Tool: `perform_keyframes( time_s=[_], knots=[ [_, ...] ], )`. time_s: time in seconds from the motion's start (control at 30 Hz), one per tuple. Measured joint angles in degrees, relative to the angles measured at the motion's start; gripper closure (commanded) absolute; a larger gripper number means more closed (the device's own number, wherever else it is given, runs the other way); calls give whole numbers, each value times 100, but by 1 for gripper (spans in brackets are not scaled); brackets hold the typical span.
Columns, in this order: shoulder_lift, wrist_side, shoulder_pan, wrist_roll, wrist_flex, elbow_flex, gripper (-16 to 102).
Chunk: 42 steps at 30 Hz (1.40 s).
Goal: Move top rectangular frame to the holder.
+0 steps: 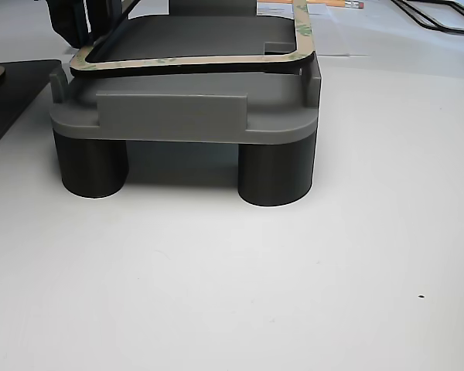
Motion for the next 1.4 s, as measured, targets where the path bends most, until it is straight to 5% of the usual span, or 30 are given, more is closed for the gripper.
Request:
perform_keyframes(
  time_s=[1.4],
  knots=[
    [-97,26,-18,-70,-18,114,97]
  ],
)
